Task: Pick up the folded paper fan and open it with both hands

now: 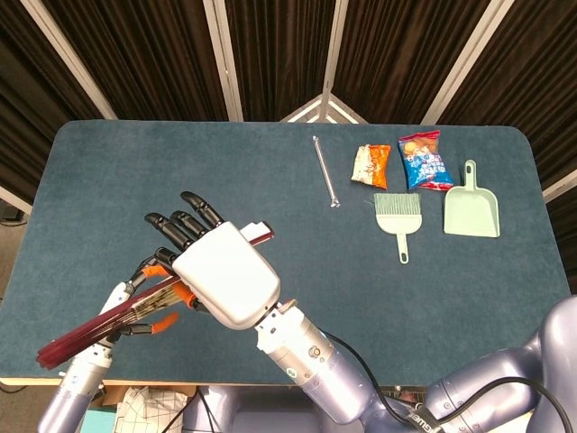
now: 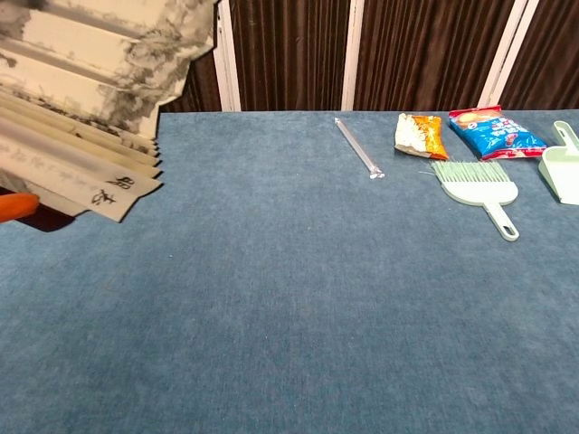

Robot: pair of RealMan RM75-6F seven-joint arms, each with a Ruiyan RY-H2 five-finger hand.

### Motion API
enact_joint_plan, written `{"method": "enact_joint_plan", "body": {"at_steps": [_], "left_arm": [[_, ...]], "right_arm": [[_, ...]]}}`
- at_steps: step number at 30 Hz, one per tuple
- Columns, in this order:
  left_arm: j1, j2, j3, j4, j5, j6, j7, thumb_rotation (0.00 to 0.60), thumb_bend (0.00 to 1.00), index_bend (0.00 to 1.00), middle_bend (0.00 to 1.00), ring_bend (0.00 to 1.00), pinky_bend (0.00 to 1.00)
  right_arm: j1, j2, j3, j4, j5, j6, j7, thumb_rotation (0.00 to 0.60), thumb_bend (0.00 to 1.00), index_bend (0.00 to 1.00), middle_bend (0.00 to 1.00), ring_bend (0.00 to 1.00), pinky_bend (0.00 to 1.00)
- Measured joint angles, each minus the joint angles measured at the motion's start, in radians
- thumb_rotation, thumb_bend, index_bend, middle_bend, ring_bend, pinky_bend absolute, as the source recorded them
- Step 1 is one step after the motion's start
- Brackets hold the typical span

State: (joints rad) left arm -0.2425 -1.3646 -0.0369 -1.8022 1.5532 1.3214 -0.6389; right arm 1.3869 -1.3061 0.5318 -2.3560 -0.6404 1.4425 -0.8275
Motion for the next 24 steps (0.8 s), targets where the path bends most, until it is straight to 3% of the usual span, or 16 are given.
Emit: {"method": "enact_joint_plan", "body": {"at_steps": [11, 15, 20, 24], "left_arm": [[0.016, -0.019, 0.016, -0.013, 0.021, 0.045, 0.009, 0.6, 0.51, 0.5, 0.2, 0.0, 0.0], [0.022, -0.013, 0.018, -0.012, 0.024, 0.059, 0.006, 0.6, 0.61, 0.63, 0.27, 0.0, 0.0], [0.03, -0.013, 0.012, -0.011, 0.006, 0.072, 0.018, 0.6, 0.66, 0.8, 0.38, 0.0, 0.03], [0.039, -0.017, -0.004, -0.011, -0.029, 0.085, 0.028, 0.6, 0.66, 0.84, 0.4, 0.01, 0.03]], "right_arm": [[-0.032, 0.026, -0.024, 0.0, -0.01, 0.006, 0.015, 0.6, 0.43, 0.92, 0.22, 0.26, 0.14], [-0.046, 0.039, -0.033, 0.0, -0.015, 0.001, 0.023, 0.6, 0.43, 0.92, 0.22, 0.26, 0.14], [-0.065, 0.052, -0.042, 0.0, -0.017, -0.002, 0.039, 0.6, 0.43, 0.92, 0.22, 0.26, 0.14], [-0.086, 0.071, -0.053, 0.0, -0.015, -0.006, 0.05, 0.6, 0.43, 0.92, 0.22, 0.26, 0.14]]}}
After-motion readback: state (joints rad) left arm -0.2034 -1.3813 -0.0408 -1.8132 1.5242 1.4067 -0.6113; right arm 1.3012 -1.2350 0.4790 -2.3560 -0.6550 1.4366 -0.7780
